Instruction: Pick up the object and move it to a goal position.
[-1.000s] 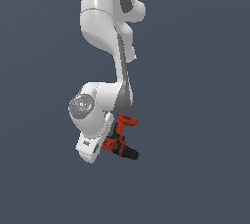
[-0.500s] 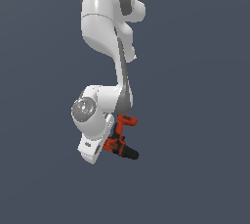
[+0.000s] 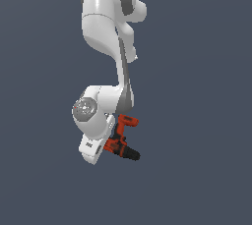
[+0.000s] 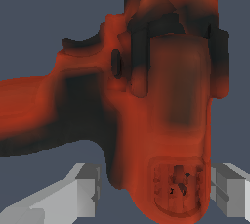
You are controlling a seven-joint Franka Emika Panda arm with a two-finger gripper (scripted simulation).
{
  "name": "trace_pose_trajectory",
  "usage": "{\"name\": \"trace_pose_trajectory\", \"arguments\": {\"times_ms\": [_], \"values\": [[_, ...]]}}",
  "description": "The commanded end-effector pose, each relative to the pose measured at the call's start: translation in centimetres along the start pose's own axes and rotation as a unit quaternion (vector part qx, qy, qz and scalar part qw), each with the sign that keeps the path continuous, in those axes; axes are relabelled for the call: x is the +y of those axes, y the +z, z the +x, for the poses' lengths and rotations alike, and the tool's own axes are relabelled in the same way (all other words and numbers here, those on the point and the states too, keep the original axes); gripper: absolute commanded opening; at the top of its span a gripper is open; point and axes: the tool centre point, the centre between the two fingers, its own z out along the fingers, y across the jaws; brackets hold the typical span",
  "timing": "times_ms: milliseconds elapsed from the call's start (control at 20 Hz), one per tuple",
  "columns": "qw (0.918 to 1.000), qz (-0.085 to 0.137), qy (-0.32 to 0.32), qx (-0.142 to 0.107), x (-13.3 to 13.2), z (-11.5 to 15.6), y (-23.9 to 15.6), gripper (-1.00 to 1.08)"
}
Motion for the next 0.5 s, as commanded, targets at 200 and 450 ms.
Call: {"name": "trace_pose_trajectory", "arguments": {"times_ms": [200,450], "values": [[1.0,-0.001,0.0,0.001,-1.0,0.9,-0.1,-1.0],[1.0,-0.001,0.0,0.001,-2.7,2.4,-0.2,-1.0]]}}
